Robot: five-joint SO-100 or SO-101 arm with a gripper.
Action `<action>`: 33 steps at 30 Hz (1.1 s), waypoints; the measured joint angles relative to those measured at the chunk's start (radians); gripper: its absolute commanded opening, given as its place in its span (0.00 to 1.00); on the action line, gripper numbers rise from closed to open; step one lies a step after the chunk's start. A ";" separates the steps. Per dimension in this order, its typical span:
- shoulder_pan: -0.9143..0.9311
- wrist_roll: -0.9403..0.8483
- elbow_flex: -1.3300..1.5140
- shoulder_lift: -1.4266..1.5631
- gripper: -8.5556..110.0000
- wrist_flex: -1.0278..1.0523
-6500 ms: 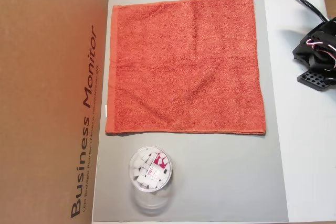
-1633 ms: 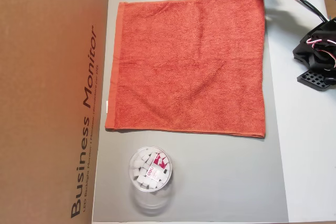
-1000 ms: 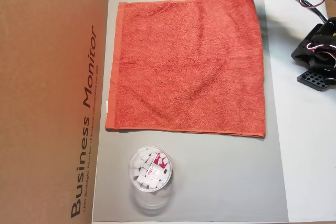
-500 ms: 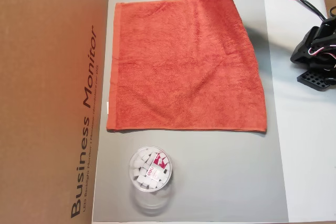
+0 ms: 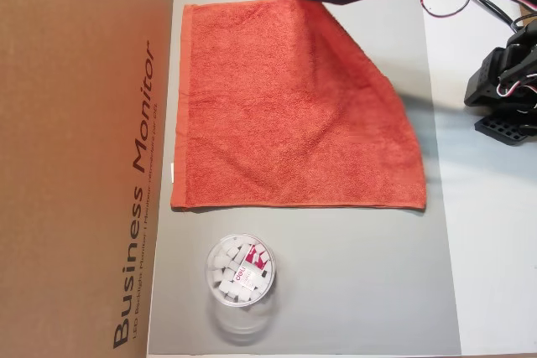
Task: Fold the blanket.
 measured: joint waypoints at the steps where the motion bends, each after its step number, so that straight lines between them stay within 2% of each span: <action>1: -0.017 0.000 -0.015 -0.015 0.07 0.000; 15: -0.242 0.000 -0.318 -0.296 0.07 0.000; 28: -0.341 0.000 -0.649 -0.537 0.07 0.000; 33: -0.373 -0.084 -0.675 -0.569 0.07 0.000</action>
